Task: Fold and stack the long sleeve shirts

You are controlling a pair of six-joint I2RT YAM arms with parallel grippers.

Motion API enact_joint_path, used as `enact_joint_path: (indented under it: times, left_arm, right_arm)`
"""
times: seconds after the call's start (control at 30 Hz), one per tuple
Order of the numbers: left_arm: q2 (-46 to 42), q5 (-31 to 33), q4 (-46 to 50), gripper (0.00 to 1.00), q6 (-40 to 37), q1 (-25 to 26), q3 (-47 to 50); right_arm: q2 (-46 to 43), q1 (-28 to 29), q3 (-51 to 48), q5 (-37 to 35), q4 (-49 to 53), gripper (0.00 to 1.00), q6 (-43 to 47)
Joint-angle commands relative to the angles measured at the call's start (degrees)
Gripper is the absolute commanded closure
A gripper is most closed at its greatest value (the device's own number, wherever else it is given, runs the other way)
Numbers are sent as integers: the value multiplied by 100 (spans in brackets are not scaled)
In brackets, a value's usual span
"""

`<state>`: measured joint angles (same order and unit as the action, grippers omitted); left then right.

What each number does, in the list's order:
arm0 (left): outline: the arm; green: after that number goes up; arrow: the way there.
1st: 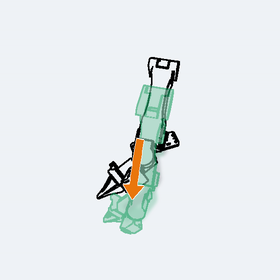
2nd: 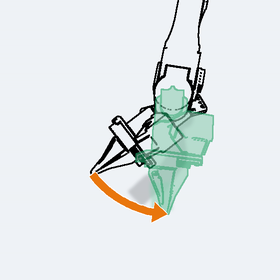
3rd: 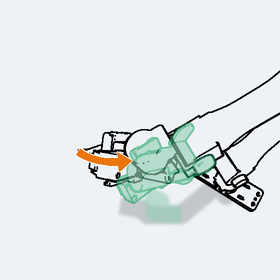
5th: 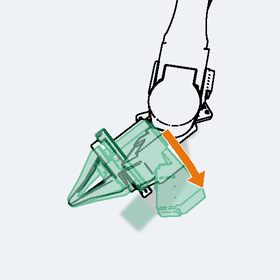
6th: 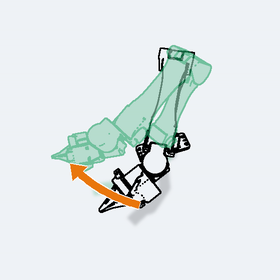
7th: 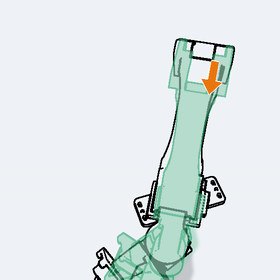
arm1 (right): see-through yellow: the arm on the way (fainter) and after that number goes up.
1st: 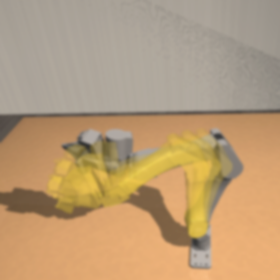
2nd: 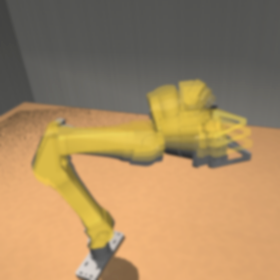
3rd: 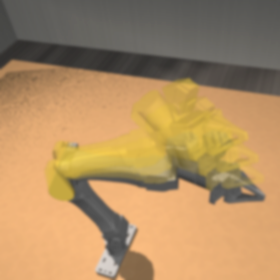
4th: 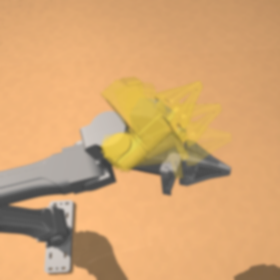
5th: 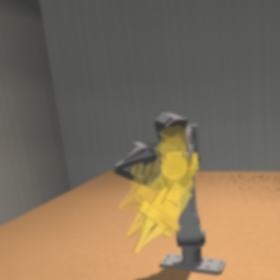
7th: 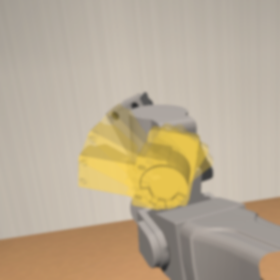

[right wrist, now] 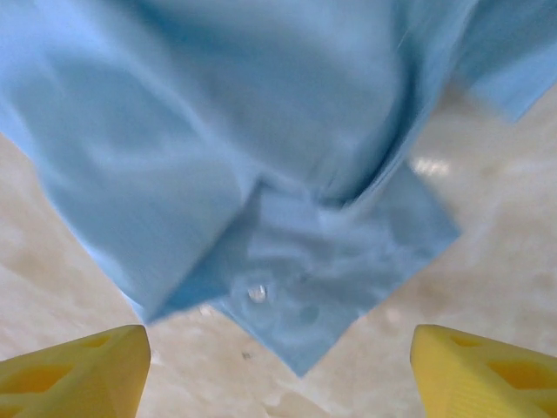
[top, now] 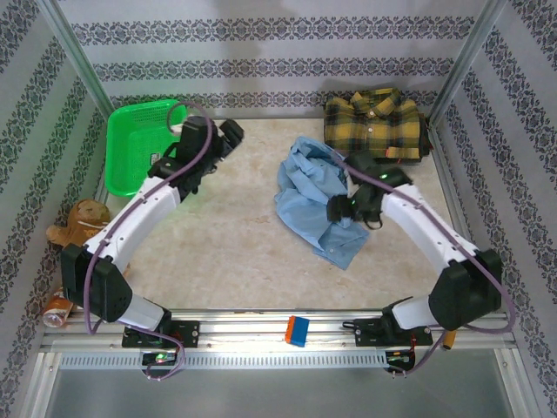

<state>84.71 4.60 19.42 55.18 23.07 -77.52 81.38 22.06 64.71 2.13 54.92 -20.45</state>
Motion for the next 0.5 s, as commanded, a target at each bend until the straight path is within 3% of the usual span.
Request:
enact_joint_path:
  times: [0.0,0.23,0.47]
  left_arm:
    - [-76,-175,354,0,-613,344,344]
    - [-873,-274,31,0,-435,613,1664]
    - [-1506,-546,58,0,-142,-172,2890]
  right_arm:
    - [200,311,-608,-436,-517,23,-420]
    - [1158,654,-1024,-722,-1304,25,-779]
    - [1698,680,-904,-1006,-1767,33,-1161]
